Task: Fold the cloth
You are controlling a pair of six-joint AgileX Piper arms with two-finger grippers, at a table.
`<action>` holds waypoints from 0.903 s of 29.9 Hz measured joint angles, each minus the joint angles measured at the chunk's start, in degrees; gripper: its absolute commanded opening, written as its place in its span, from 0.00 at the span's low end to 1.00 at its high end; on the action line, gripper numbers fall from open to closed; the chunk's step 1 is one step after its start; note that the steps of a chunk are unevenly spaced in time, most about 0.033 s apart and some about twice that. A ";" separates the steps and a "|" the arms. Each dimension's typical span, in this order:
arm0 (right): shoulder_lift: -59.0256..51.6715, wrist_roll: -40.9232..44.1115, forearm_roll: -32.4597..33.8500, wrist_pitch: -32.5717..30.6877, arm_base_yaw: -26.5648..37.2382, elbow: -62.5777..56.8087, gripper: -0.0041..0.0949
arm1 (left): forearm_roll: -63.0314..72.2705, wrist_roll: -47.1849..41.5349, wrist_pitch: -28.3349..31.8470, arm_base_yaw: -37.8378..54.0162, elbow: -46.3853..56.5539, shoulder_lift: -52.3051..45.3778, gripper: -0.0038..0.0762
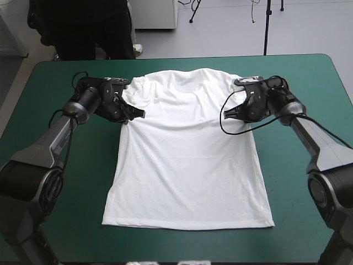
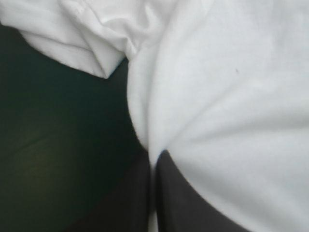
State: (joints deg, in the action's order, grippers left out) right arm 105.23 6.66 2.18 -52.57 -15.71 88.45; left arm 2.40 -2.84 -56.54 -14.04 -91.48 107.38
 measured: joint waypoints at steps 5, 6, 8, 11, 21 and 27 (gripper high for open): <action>-5.98 -0.92 -0.07 -3.00 0.00 2.91 0.02 | 0.13 0.85 -1.12 0.00 0.00 -6.72 0.04; -6.99 -1.02 -0.07 -3.46 0.00 3.22 0.02 | 0.31 1.33 -1.20 0.00 0.00 -8.08 0.04; -9.68 -1.08 -0.07 -4.48 0.00 4.00 0.02 | 1.07 2.12 -1.39 0.00 0.00 -11.41 0.04; -13.83 -1.20 -0.31 -5.53 0.00 5.30 0.02 | 2.52 2.84 -1.52 0.00 -0.07 -17.20 0.04; -27.34 -1.28 -3.16 -7.47 0.00 10.27 0.02 | 7.07 5.43 -1.92 0.00 -0.06 -33.29 0.04; -34.51 -1.69 -5.14 -7.92 0.00 10.64 0.02 | 8.23 5.78 -2.36 0.00 -0.06 -40.35 0.04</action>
State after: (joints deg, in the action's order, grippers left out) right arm 70.72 4.97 -2.96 -60.49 -15.71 99.10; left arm 10.63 2.94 -58.90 -14.04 -91.55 67.03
